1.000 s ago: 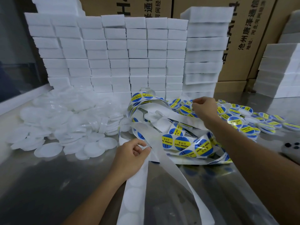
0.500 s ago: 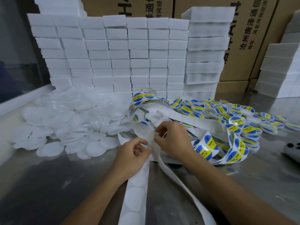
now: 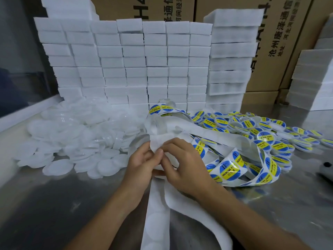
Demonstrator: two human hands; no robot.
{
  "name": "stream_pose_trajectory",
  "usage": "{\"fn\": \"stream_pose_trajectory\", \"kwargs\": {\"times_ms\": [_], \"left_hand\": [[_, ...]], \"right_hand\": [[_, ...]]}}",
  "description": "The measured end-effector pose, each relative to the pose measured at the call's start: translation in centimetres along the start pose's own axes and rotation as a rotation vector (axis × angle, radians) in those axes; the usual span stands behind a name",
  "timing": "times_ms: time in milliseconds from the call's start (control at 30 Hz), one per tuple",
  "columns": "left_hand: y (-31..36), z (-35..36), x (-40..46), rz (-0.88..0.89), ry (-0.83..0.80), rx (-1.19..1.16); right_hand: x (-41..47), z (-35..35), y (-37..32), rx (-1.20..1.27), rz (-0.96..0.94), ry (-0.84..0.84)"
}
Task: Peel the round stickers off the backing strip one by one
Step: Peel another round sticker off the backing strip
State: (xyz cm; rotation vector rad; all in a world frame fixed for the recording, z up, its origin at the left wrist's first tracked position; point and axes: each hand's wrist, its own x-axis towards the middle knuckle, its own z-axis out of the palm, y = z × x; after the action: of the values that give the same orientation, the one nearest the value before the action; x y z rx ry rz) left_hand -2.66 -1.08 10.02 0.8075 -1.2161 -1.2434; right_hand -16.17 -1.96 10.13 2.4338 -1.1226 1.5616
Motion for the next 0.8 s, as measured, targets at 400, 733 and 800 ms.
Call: {"fn": "stream_pose_trajectory", "kwargs": {"times_ms": [400, 733, 800], "left_hand": [[-0.3, -1.0, 0.8, -0.108, 0.177, 0.034], [-0.3, -1.6, 1.0, -0.129, 0.272, -0.069], [-0.1, -1.9, 0.9, -0.093, 0.276, -0.050]], "right_hand": [[0.0, -0.5, 2.4, -0.152, 0.318, -0.093], [0.0, -0.8, 0.7, -0.068, 0.020, -0.248], [-0.1, -0.7, 0.6, -0.058, 0.004, -0.298]]}}
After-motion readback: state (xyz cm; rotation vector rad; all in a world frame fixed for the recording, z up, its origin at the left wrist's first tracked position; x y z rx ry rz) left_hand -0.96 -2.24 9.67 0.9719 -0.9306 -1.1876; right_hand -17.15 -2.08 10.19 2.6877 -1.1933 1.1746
